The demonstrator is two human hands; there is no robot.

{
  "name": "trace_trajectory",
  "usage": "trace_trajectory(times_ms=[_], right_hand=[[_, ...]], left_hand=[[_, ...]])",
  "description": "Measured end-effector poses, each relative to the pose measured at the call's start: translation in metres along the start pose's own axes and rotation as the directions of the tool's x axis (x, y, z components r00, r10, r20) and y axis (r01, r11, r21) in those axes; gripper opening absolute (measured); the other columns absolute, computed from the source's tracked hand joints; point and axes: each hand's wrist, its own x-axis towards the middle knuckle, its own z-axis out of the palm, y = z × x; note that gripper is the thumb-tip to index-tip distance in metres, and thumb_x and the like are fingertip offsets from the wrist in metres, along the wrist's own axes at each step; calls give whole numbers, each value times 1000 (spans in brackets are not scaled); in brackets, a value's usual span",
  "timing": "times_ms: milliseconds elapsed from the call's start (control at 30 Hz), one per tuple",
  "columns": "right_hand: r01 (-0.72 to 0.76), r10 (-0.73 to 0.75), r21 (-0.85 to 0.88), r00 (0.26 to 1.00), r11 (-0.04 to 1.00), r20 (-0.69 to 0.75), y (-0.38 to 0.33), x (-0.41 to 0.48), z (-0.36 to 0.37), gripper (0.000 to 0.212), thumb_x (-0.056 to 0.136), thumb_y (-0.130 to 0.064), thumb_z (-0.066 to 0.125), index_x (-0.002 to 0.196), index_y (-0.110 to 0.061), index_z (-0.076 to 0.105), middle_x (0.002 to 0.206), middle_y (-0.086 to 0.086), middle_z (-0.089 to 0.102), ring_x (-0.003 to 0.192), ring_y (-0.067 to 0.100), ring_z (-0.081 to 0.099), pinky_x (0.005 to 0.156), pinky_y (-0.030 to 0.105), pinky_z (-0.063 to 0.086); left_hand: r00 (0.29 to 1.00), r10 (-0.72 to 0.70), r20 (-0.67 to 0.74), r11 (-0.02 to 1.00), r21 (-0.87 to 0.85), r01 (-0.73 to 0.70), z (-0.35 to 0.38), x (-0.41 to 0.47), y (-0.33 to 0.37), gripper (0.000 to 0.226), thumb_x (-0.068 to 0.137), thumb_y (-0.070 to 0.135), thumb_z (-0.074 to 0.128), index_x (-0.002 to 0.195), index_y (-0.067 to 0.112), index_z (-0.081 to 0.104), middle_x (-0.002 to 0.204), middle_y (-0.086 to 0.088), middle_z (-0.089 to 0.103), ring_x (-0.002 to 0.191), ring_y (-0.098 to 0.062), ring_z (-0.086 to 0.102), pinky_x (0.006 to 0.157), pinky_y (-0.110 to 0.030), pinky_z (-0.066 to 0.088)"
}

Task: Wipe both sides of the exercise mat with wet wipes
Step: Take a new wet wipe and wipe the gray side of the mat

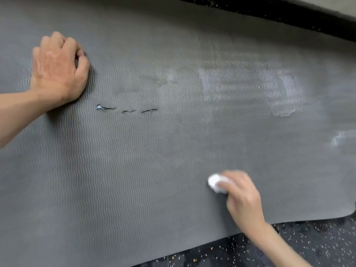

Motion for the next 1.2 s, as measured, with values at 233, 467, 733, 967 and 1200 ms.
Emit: trace_trajectory(times_ms=[233,467,733,967,1200], right_hand=[[-38,37,-17,998,999,-54,-4,26,7,30,87,3,40,85,-7,68,94,4,67,87,22,57,75,20,44],[-52,51,-1,990,999,-129,9,100,18,27,78,1,43,75,-7,68,88,4,67,79,27,58,70,30,45],[-26,32,57,993,998,-110,-8,55,16,30,78,3,40,77,-6,69,89,4,67,79,26,59,71,26,44],[-83,84,7,987,996,-140,4,98,22,26,74,5,46,79,-7,68,90,5,66,80,27,55,71,29,42],[-59,60,17,987,998,-151,13,146,27,27,64,9,47,75,-6,67,86,8,66,76,31,58,69,30,38]], left_hand=[[1000,-10,-17,1000,13,11,0,-1,-3,25,96,24,42,94,2,52,104,-29,46,101,-45,45,86,-56,37],[998,58,-17,996,75,-57,-1,-4,1,27,94,26,42,92,1,53,98,-30,48,96,-47,45,78,-56,37],[916,394,73,916,-110,-385,14,-28,87,35,92,32,37,88,4,58,87,-23,55,82,-40,53,68,-50,42],[898,429,97,902,-99,-420,52,-34,153,28,91,33,39,91,10,57,90,-13,54,81,-34,50,64,-41,34],[903,416,112,909,-84,-408,55,-35,154,24,92,32,39,93,13,56,91,-7,52,81,-27,47,67,-38,31]])
